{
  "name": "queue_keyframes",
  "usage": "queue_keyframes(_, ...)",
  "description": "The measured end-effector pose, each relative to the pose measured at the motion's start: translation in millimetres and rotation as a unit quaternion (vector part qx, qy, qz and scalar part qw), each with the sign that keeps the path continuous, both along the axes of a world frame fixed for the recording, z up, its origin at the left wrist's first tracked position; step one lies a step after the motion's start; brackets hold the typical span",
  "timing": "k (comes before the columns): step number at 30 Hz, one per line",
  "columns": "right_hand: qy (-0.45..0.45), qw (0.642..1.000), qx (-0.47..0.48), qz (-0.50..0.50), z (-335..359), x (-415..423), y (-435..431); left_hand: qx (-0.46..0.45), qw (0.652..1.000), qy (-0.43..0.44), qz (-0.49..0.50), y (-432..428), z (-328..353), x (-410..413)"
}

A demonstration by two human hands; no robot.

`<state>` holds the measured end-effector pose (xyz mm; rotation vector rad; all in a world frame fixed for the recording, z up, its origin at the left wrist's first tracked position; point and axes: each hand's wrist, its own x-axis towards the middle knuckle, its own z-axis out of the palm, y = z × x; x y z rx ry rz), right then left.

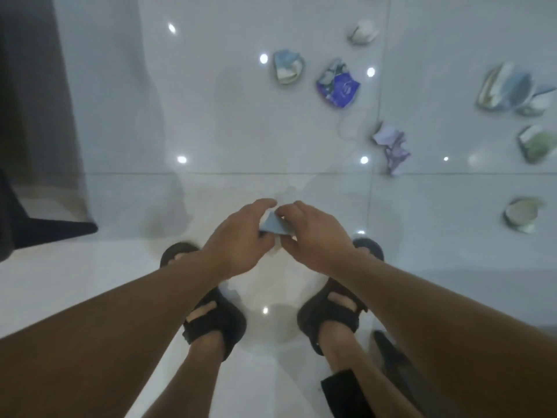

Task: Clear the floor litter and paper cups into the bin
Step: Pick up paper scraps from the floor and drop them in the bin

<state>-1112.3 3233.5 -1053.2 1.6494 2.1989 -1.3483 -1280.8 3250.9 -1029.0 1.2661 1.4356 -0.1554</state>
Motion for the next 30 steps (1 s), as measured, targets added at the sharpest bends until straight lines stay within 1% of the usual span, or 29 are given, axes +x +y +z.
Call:
queue_keyframes(1, 0.001, 1.000, 0.001, -0.013, 2.1, 14.9, 3.1, 0.018, 1.000, 0.002, 0.000, 2.4, -0.6, 11.1)
queue_keyframes(3, -0.033, 0.999, 0.011, -0.029, 0.8, 50.7, 14.3, 0.040, 0.999, 0.015, 0.008, 6.5, -4.6, 30.0)
queue_keyframes(5, -0.104, 0.993, 0.043, -0.031, -8.0, 90.4, 31.7, 0.049, 0.998, 0.024, 0.014, 10.4, -13.4, 45.5)
queue_keyframes(7, -0.197, 0.977, 0.070, -0.038, -19.7, 125.3, 52.0, 0.059, 0.998, 0.030, 0.003, 13.5, -25.4, 57.7)
queue_keyframes(9, -0.274, 0.958, 0.062, -0.054, -34.3, 150.2, 70.6, 0.069, 0.997, 0.036, -0.002, 16.5, -38.2, 66.6)
queue_keyframes(11, -0.304, 0.951, 0.022, -0.059, -51.2, 165.4, 80.8, 0.080, 0.996, 0.044, -0.003, 17.8, -49.7, 71.3)
queue_keyframes(13, -0.282, 0.958, -0.002, -0.060, -65.1, 171.6, 82.2, 0.087, 0.995, 0.049, -0.006, 17.3, -59.1, 71.5)
queue_keyframes(15, -0.235, 0.969, 0.027, -0.074, -74.4, 171.2, 76.0, 0.085, 0.995, 0.054, -0.009, 15.5, -64.0, 68.5)
queue_keyframes(17, -0.205, 0.971, 0.067, -0.106, -78.7, 167.5, 65.7, 0.077, 0.995, 0.060, -0.012, 12.4, -64.6, 65.0)
queue_keyframes(18, -0.191, 0.972, 0.073, -0.116, -78.5, 163.0, 60.8, 0.074, 0.995, 0.064, -0.013, 11.1, -62.2, 62.4)
queue_keyframes(21, -0.163, 0.981, 0.035, -0.100, -69.4, 144.5, 49.1, 0.062, 0.996, 0.068, -0.014, 10.0, -48.4, 55.7)
queue_keyframes(23, -0.149, 0.986, 0.003, -0.081, -47.3, 123.2, 44.4, 0.060, 0.996, 0.072, -0.006, 14.3, -27.4, 48.1)
queue_keyframes(25, -0.129, 0.988, -0.005, -0.084, -14.3, 99.2, 42.9, 0.061, 0.995, 0.078, 0.004, 21.3, 0.1, 39.0)
queue_keyframes(30, -0.090, 0.994, -0.011, -0.057, 96.6, 48.8, 46.7, 0.073, 0.993, 0.087, 0.035, 41.4, 96.4, 4.2)
